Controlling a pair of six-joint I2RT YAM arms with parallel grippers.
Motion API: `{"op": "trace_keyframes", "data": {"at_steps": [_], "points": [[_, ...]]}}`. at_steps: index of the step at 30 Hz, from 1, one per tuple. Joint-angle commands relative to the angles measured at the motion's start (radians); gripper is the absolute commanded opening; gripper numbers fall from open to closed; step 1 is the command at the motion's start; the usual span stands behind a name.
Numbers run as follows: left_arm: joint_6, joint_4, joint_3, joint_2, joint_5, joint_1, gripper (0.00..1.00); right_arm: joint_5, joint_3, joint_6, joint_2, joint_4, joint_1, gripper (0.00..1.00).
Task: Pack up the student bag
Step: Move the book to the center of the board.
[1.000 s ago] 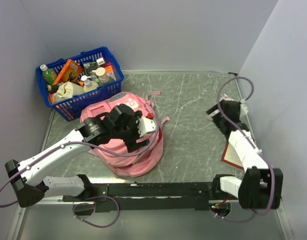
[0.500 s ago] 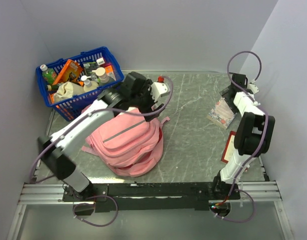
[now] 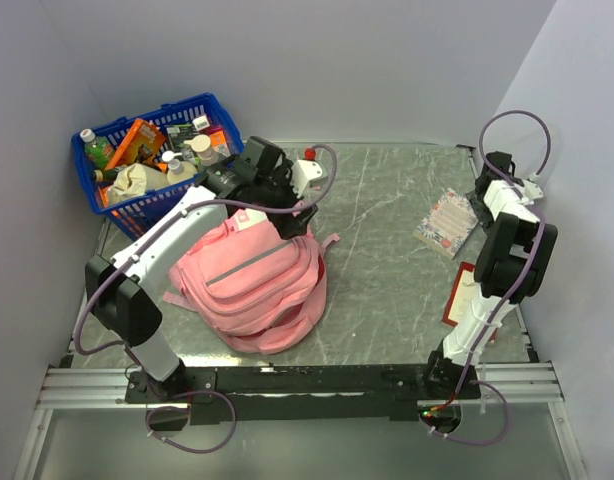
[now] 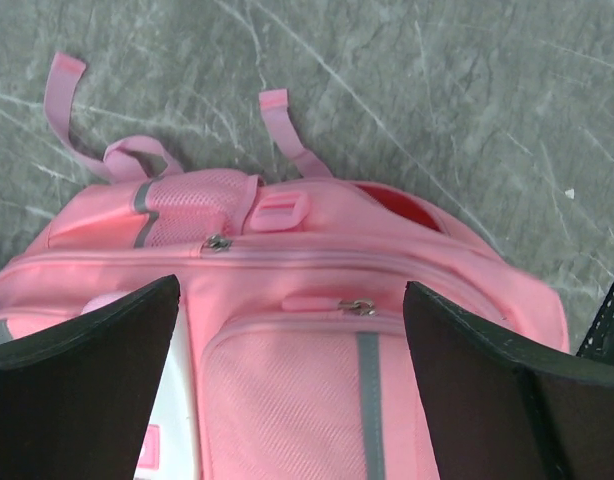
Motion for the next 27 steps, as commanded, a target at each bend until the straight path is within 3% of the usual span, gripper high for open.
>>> {"op": "trace_keyframes", "data": {"at_steps": [1, 6, 10, 14, 21, 27], "points": [[0.022, -0.006, 0.011, -0.043, 0.066, 0.051, 0.96, 0.102, 0.122, 0.040, 0.070, -0.070, 0.003, 0.91], [0.025, 0.002, 0.006, -0.072, 0.073, 0.098, 0.96, 0.094, 0.266, 0.030, 0.182, -0.176, 0.029, 0.91], [0.021, 0.011, 0.009, -0.089, 0.086, 0.132, 0.97, 0.067, 0.280, -0.035, 0.204, -0.155, 0.094, 0.88], [0.008, 0.023, 0.011, -0.106, 0.102, 0.171, 0.96, 0.016, 0.312, -0.029, 0.232, -0.248, 0.141, 0.85], [0.002, 0.042, -0.002, -0.127, 0.129, 0.210, 0.96, -0.105, 0.373, -0.091, 0.242, -0.298, 0.172, 0.84], [0.008, 0.048, -0.015, -0.150, 0.140, 0.224, 0.96, -0.096, 0.454, -0.189, 0.310, -0.379, 0.253, 0.86]]}}
